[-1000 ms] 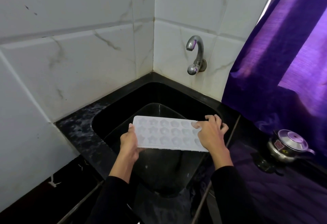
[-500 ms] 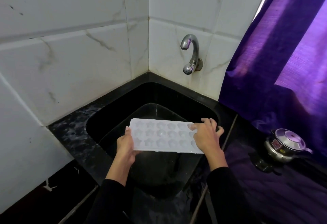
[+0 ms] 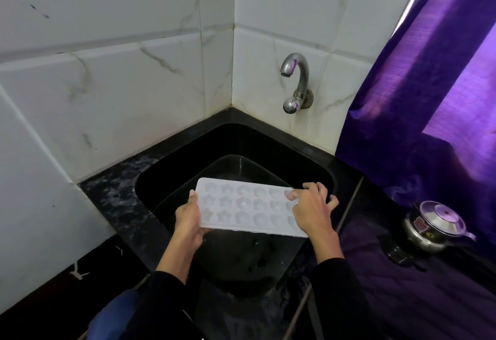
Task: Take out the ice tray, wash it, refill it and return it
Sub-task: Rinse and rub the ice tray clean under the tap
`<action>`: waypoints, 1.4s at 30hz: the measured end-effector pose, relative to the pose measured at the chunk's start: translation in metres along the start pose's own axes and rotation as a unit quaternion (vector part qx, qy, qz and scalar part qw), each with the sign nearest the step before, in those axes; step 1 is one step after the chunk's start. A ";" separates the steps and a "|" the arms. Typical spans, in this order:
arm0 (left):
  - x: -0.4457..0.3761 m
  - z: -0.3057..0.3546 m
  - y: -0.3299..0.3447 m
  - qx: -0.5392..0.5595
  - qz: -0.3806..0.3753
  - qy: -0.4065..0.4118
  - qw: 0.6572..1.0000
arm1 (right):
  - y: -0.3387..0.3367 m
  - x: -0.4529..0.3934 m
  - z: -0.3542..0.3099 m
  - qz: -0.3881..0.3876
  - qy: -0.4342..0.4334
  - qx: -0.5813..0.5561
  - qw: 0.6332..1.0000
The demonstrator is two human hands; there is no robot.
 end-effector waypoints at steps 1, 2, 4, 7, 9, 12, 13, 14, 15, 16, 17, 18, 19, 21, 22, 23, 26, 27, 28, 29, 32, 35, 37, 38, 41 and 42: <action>0.000 0.000 0.000 -0.002 -0.002 0.000 1.000 | 0.000 0.000 0.001 0.001 0.003 -0.001 1.000; 0.000 -0.001 0.001 -0.004 -0.005 0.001 1.000 | 0.000 0.000 0.003 0.003 0.008 -0.003 1.000; 0.001 -0.002 0.003 -0.006 -0.008 0.001 1.000 | -0.001 0.000 0.005 0.003 0.014 -0.003 1.000; 0.003 -0.003 0.003 -0.002 -0.003 0.003 1.000 | -0.001 -0.001 0.005 -0.011 0.009 -0.001 1.000; 0.004 -0.003 0.003 0.000 -0.001 0.003 1.000 | -0.001 0.000 0.004 -0.016 0.007 -0.005 1.000; 0.004 -0.002 0.005 -0.003 0.000 0.008 1.000 | 0.000 -0.001 0.006 0.001 0.012 -0.006 1.000; 0.004 -0.002 0.005 -0.002 0.000 0.009 1.000 | 0.001 -0.001 0.007 0.012 0.014 -0.009 1.000; 0.004 -0.003 0.005 -0.002 0.001 0.010 1.000 | 0.001 -0.002 0.007 0.024 0.016 -0.014 1.000; 0.004 -0.004 0.005 -0.003 0.002 0.009 1.000 | 0.002 -0.002 0.006 0.034 0.014 -0.019 0.999; 0.004 -0.006 0.004 -0.004 0.003 0.007 1.000 | 0.002 -0.003 0.004 0.042 0.010 -0.024 0.999; 0.005 -0.008 0.003 -0.003 0.005 0.004 1.000 | 0.003 -0.004 0.002 0.051 0.002 -0.031 0.998; 0.005 -0.009 0.003 -0.002 0.006 0.000 1.000 | 0.003 -0.005 -0.001 0.060 -0.006 -0.038 0.997; 0.005 -0.009 0.004 -0.001 0.006 -0.003 1.000 | 0.003 -0.005 -0.005 0.065 -0.015 -0.043 0.997; 0.006 -0.007 0.006 0.004 0.004 -0.004 1.000 | 0.004 -0.004 -0.011 0.050 -0.033 -0.037 0.998; 0.007 -0.006 0.007 0.006 0.003 -0.001 1.000 | 0.005 -0.004 -0.014 0.033 -0.039 -0.028 0.998; 0.007 -0.005 0.008 0.008 0.003 0.002 1.000 | 0.005 -0.004 -0.017 0.017 -0.043 -0.019 0.999; 0.005 -0.004 0.009 0.002 0.008 0.002 1.000 | 0.002 -0.004 -0.020 -0.002 -0.051 0.005 0.999; 0.004 -0.004 0.009 0.000 0.009 0.001 1.000 | 0.001 -0.004 -0.021 -0.003 -0.054 0.013 0.998; 0.004 -0.005 0.009 -0.001 0.008 0.001 1.000 | 0.000 -0.005 -0.021 -0.003 -0.056 0.020 0.998; 0.004 -0.005 0.008 -0.002 0.006 0.002 1.000 | -0.001 -0.006 -0.020 0.000 -0.057 0.026 0.998; 0.004 -0.008 0.009 -0.003 0.001 0.007 1.000 | -0.004 -0.008 -0.021 0.007 -0.056 0.036 0.998; 0.003 -0.008 0.009 0.004 0.000 0.009 1.000 | -0.004 -0.009 -0.024 -0.005 -0.054 0.036 0.998; 0.001 -0.007 0.009 0.008 0.000 0.010 1.000 | -0.003 -0.008 -0.025 -0.011 -0.060 0.043 0.997; 0.000 -0.007 0.008 0.011 0.000 0.011 1.000 | -0.003 -0.007 -0.026 -0.012 -0.063 0.045 0.997; -0.001 -0.007 0.008 0.010 0.001 0.010 1.000 | -0.004 -0.008 -0.024 -0.012 -0.059 0.045 0.997; -0.001 -0.007 0.008 0.009 0.000 0.010 1.000 | -0.005 -0.009 -0.024 -0.010 -0.057 0.047 0.997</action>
Point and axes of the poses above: each hand's wrist, its own x-axis away from the middle knuckle, its own y-axis out of the palm, z = x × y, the point moved 3 cm from there along -x, towards the middle knuckle, and after that the axes turned 12 degrees about z, right-handed, at the moved point
